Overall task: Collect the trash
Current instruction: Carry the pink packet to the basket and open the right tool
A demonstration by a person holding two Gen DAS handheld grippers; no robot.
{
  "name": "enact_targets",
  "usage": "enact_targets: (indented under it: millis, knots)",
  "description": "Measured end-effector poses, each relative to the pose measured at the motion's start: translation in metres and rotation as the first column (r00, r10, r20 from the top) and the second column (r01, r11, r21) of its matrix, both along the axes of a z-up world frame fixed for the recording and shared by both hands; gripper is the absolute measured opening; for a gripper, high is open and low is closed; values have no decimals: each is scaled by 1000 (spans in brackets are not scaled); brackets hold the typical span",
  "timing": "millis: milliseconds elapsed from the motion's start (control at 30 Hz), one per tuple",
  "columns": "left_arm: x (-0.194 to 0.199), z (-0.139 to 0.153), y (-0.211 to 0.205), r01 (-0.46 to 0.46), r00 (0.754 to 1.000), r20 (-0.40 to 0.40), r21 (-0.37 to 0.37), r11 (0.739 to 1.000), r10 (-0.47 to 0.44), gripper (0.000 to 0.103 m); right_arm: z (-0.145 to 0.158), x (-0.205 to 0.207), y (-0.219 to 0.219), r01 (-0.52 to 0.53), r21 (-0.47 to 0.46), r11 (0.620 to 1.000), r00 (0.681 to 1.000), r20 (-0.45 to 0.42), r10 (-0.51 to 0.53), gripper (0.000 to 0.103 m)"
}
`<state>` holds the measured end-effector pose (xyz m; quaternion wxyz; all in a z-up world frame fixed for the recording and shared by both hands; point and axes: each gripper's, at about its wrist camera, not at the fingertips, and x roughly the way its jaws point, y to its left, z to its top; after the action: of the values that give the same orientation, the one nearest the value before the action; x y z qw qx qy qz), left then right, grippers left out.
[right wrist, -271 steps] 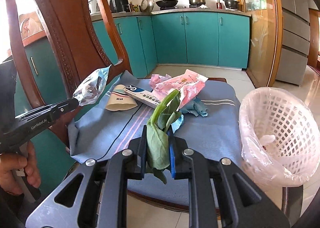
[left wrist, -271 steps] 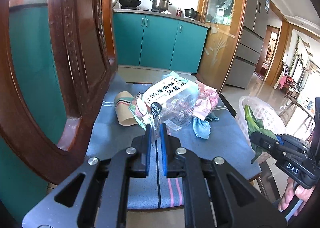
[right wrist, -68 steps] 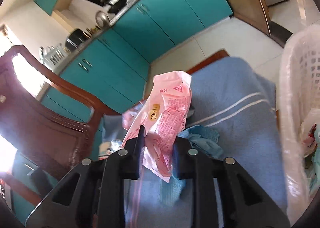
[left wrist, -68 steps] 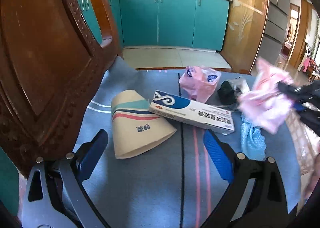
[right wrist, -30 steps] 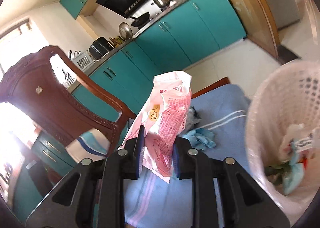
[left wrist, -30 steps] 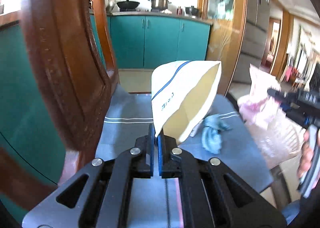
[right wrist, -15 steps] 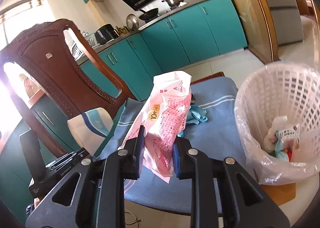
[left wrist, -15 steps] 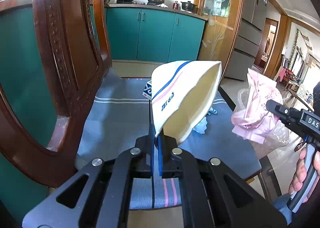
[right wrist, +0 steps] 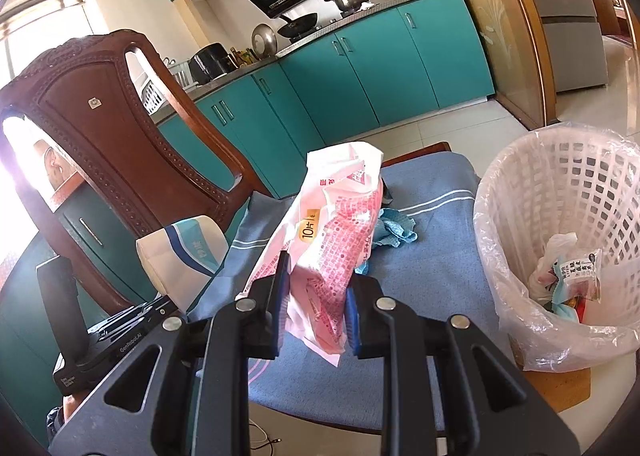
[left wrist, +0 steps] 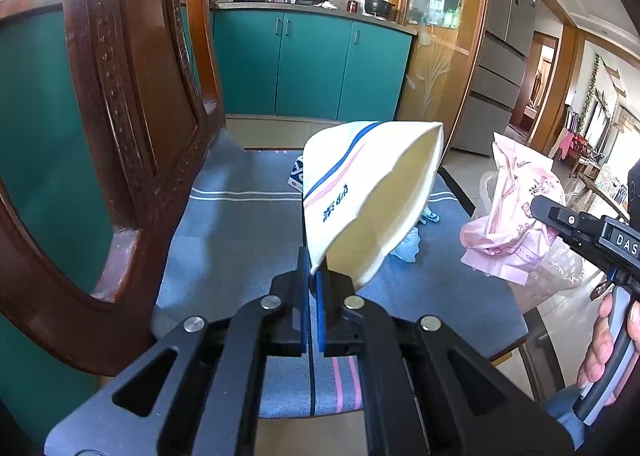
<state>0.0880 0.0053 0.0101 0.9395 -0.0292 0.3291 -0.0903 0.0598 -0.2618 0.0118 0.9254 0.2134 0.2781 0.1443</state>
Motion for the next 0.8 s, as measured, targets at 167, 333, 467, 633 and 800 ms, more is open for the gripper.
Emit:
enact_targets:
  millis: [167, 333, 467, 633, 800]
  knots:
    - [0, -1, -3, 6, 1000, 1, 1, 1000, -6, 4, 3, -3, -8, 39, -5, 999, 999, 18, -39, 25]
    - [-1, 0, -10, 28, 1000, 9, -10, 1000, -27, 4, 15, -10, -62, 292, -66, 954, 955, 83, -286, 25]
    - [-4, -2, -24, 72, 997, 16, -9, 997, -72, 4, -1, -7, -122, 496, -91, 864, 867, 2, -498, 36]
    - [-4, -6, -49, 131, 991, 12, -7, 991, -130, 4, -18, -10, -160, 607, -50, 793, 784, -125, -608, 72]
    - [-1, 0, -109, 255, 967, 12, -23, 967, -255, 4, 9, -81, -173, 775, 181, 605, 591, 132, -796, 100]
